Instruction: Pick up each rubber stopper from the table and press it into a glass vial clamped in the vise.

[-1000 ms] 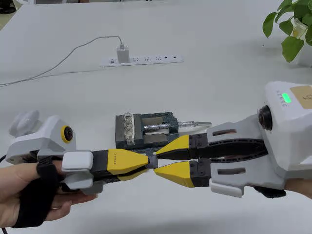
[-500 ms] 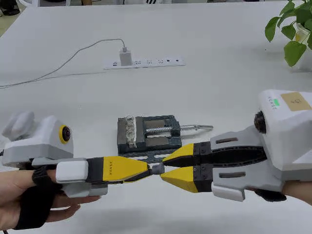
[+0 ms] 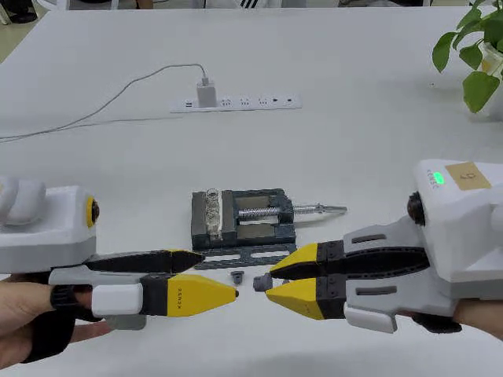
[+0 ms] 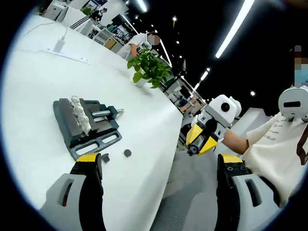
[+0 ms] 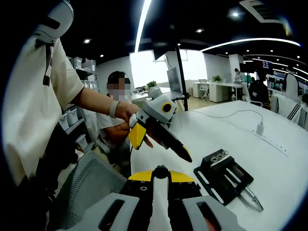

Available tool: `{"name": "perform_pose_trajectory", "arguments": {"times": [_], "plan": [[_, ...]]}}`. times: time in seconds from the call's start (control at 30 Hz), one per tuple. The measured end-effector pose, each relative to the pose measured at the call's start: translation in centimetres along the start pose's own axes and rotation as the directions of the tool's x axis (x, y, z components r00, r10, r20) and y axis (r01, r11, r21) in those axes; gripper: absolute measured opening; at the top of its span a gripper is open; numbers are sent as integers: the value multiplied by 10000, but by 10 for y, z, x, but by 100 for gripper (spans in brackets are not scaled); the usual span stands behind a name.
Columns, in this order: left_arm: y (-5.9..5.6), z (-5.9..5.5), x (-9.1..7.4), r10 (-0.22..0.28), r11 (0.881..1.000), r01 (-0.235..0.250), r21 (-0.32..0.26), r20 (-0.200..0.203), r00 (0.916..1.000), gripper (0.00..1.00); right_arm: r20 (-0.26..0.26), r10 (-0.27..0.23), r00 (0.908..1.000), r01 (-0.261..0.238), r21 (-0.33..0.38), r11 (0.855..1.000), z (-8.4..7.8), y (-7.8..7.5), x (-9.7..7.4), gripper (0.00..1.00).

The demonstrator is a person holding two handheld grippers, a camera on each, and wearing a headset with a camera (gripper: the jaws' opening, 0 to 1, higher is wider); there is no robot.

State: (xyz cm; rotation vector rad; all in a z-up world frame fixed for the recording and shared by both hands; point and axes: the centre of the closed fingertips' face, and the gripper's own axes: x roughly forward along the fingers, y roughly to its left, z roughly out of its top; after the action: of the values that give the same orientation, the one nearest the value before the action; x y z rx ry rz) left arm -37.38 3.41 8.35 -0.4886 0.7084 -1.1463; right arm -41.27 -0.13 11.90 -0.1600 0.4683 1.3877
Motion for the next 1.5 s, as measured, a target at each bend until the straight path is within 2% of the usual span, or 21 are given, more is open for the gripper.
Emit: {"name": "perform_pose_trajectory", "arguments": {"times": [0.07,0.13,0.2,0.23,0.27,0.3,0.33,0.37,0.4,0.43,0.47,0.5,0.53,0.63,0.67,0.77,0.87,1.1,1.2,1.37,1.5], "plan": [[7,-3,-3,466,9982,-457,396,-231,9986,99,-54,-1,10000,1,3,10000,-2,-1,0,6],[13,-3,-5,918,9895,-883,1140,-253,9955,99,-82,6,10000,-6,33,10000,-3,-1,1,6],[17,-2,-6,1214,9812,-1174,1531,-175,9924,99,-122,3,9999,-2,40,10000,-5,-2,1,6],[22,0,-8,1547,9693,-1507,1942,-55,9879,99,-145,8,9999,-7,60,10000,-6,-2,1,6],[24,0,-9,1706,9635,-1653,2107,-71,9853,99,-174,7,9998,-6,78,10000,-7,-2,2,6],[29,-1,-11,2040,9500,-1948,2438,-125,9789,99,-209,9,9998,-7,88,10000,-8,-3,2,6],[31,5,-11,2261,9421,-2252,2485,253,9738,99,-235,10,9997,-8,106,9999,-9,-3,2,6],[31,4,-13,2310,9355,-2271,2707,179,9728,99,-269,11,9996,-7,124,9999,-10,-3,2,6],[37,3,-16,2714,9126,-2612,3144,118,9624,99,-311,11,9995,-6,146,9999,-11,-3,3,6],[40,3,-18,2949,8976,-2795,3408,69,9555,99,-344,3,9994,2,160,9999,-12,-4,3,6],[45,2,-20,3331,8690,-3069,3882,-2,9429,99,-387,-10,9993,16,174,9998,-13,-4,3,6],[46,2,-22,3523,8542,-3216,4086,1,9359,99,-429,-26,9991,34,186,9998,-14,-5,3,6],[46,1,-22,3578,8455,-3217,4263,-51,9338,99,-475,-42,9989,51,197,9998,-15,-5,4,6],[51,2,-26,4282,7707,-3613,5248,-68,9037,99,-705,-72,9975,89,250,9996,-20,-8,5,6],[51,1,-26,4341,7741,-3709,5131,-36,9009,99,-762,-77,9971,96,243,9997,-21,-8,5,6],[51,1,-27,4420,7632,-3801,5225,69,8970,99,-966,-128,9952,155,278,9995,-24,-11,5,6],[53,-1,-29,4651,7381,-3903,5504,40,8852,99,-1141,-198,9933,233,290,9993,-26,-14,5,5],[54,-5,-36,4867,7332,-4108,5419,38,8736,99,-1707,-269,9850,299,150,9994,-31,-20,2,5],[52,-5,-40,4992,7179,-4189,5560,82,8665,98,-1964,-186,9804,213,114,9997,-33,-23,2,5],[49,-6,-47,5136,7060,-4340,5597,173,8578,99,-2531,-163,9673,201,124,9997,-32,-30,2,5],[47,-9,-52,5223,7023,-4349,5636,72,8527,99,-2933,-165,9559,172,-3,9999,-27,-35,2,5]]}}
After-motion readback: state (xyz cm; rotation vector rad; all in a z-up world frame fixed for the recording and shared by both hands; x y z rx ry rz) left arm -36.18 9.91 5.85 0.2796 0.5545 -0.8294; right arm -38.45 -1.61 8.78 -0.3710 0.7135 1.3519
